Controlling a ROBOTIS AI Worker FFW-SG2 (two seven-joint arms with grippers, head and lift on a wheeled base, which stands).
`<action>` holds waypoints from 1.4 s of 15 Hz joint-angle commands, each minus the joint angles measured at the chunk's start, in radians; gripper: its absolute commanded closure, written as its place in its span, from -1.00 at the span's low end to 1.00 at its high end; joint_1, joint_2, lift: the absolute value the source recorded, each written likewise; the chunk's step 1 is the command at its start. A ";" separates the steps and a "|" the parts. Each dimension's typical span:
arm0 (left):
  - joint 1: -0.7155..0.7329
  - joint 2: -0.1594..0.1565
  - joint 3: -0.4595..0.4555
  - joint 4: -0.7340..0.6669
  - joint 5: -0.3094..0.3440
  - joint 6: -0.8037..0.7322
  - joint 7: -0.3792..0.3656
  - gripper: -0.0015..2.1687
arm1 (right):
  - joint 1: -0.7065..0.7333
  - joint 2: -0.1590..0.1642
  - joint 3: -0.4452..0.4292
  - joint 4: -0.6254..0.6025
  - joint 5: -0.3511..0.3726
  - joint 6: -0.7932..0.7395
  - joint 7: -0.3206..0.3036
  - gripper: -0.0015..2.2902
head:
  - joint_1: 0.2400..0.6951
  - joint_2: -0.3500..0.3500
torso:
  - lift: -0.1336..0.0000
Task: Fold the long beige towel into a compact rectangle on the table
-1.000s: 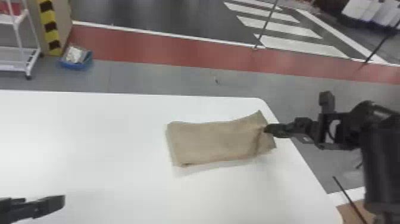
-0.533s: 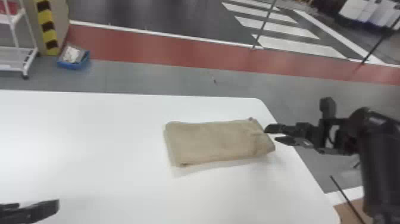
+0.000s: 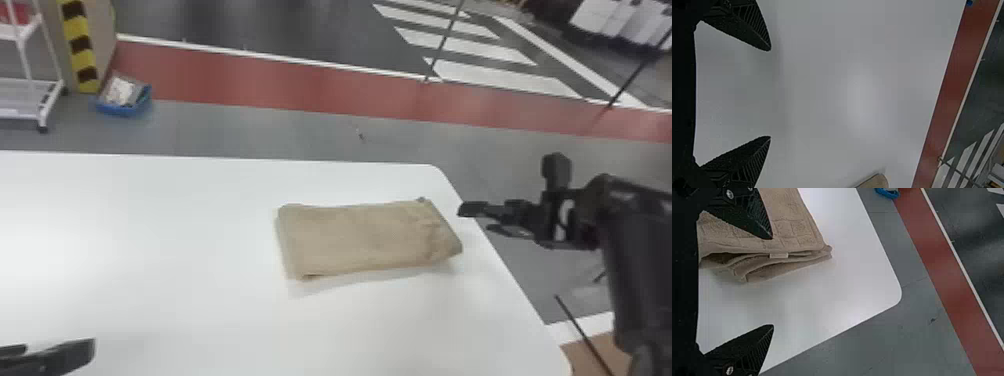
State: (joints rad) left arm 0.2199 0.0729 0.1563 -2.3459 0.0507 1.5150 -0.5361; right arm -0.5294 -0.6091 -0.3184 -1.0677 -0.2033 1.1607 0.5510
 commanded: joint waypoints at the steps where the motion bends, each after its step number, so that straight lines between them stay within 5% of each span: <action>1: 0.009 0.001 0.011 -0.006 0.001 0.000 -0.002 -0.92 | -0.032 0.003 0.056 0.061 0.027 -0.078 -0.011 -0.92 | 1.00 -1.00 | -0.86; 7: 0.009 0.010 0.023 -0.007 0.009 0.000 -0.004 -0.92 | -0.050 0.057 0.117 0.155 0.062 -0.253 -0.014 -0.89 | 1.00 -1.00 | -0.86; 12: 0.009 0.011 0.029 -0.006 0.009 0.000 -0.008 -0.92 | -0.050 0.068 0.140 0.201 0.094 -0.299 -0.013 -0.81 | 1.00 -1.00 | -0.86; 19: 0.015 0.011 0.037 -0.007 0.011 0.000 -0.010 -0.92 | -0.044 0.068 0.113 0.204 0.059 -0.308 0.018 -0.20 | 1.00 -1.00 | -0.86; 21: 0.015 0.011 0.040 -0.007 0.011 0.000 -0.010 -0.92 | -0.040 0.068 0.105 0.199 0.056 -0.305 0.024 0.14 | 1.00 -1.00 | -0.86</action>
State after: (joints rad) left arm 0.2346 0.0844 0.1943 -2.3531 0.0613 1.5149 -0.5461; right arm -0.5719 -0.5415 -0.2088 -0.8643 -0.1447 0.8531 0.5727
